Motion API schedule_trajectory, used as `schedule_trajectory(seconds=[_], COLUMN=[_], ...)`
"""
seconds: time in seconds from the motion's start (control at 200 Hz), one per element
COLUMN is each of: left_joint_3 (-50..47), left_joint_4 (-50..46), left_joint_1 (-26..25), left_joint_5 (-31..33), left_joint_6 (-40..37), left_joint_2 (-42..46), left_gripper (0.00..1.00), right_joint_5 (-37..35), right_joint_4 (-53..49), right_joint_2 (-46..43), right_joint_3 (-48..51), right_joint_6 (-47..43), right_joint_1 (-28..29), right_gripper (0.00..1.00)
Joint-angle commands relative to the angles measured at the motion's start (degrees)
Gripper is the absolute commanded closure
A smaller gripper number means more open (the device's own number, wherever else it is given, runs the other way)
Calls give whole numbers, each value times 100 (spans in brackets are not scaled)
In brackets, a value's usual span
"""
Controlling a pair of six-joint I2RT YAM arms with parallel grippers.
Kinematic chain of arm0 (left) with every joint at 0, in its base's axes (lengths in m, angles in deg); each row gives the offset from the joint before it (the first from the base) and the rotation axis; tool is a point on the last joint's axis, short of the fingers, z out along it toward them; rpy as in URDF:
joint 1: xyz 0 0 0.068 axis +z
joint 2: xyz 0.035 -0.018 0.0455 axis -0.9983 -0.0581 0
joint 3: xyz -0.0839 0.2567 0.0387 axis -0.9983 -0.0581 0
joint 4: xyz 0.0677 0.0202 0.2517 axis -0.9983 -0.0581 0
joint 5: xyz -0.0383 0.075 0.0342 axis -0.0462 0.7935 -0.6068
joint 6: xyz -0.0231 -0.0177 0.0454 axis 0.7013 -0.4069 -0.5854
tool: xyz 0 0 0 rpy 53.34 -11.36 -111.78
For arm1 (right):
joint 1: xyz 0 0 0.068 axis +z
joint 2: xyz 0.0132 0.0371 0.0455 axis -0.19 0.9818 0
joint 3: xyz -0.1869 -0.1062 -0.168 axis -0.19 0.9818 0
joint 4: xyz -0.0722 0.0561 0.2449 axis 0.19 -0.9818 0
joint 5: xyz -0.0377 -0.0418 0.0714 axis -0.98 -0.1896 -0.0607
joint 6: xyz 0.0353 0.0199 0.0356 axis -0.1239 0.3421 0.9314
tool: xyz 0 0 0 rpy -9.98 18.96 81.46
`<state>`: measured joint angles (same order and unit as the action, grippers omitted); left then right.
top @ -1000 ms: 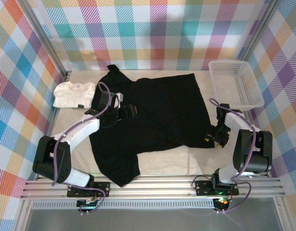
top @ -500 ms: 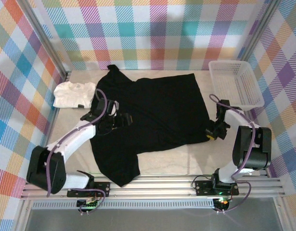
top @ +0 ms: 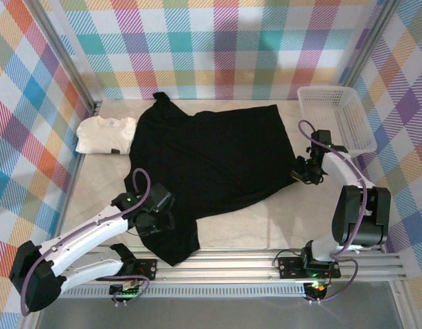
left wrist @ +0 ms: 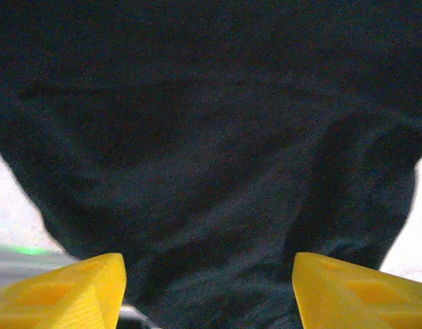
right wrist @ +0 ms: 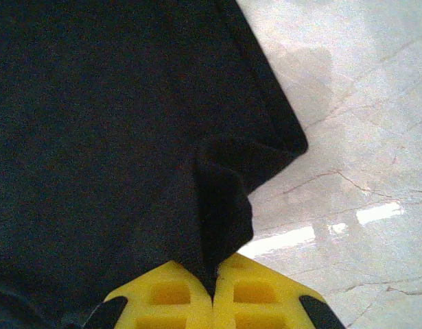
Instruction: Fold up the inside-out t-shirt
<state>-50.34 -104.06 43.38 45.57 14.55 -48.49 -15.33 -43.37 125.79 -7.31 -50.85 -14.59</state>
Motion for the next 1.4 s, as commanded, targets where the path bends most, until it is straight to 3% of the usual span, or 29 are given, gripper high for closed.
schedule_trajectory(seconds=[0.0,0.135,0.27,0.475,0.645,0.805,0.915,1.135,1.255,1.4], left_joint_3=[-171,-110,159,634,445,355,323,665,1397,2897], left_joint_4=[45,1220,1645,1401,794,1302,1827,2946,3489,3595], left_joint_1=[-78,67,287,369,357,470,919,2349,2966,3222], left_joint_5=[88,-318,-431,-482,42,12,-27,-208,-169,-53], left_joint_6=[325,65,-411,-835,-813,-1035,-1181,-1693,-1865,-2168], left_joint_2=[-196,-773,-1423,-1738,-1365,-1467,-1487,-2084,-2869,-4291], left_gripper=[33,31,30,29,30,29,29,28,27,26], right_joint_5=[344,265,27,73,112,70,103,148,35,25], right_joint_4=[298,286,264,289,311,311,295,335,289,276], right_joint_2=[-301,-283,-212,-10,107,156,173,124,126,152], right_joint_3=[50,-77,-271,-385,-368,-333,-333,-205,-119,-4], right_joint_6=[-101,-141,-185,-142,-139,-185,-194,-163,-188,-195], right_joint_1=[47,45,47,48,105,118,127,162,163,167], right_gripper=[97,97,97,96,96,96,96,96,96,96])
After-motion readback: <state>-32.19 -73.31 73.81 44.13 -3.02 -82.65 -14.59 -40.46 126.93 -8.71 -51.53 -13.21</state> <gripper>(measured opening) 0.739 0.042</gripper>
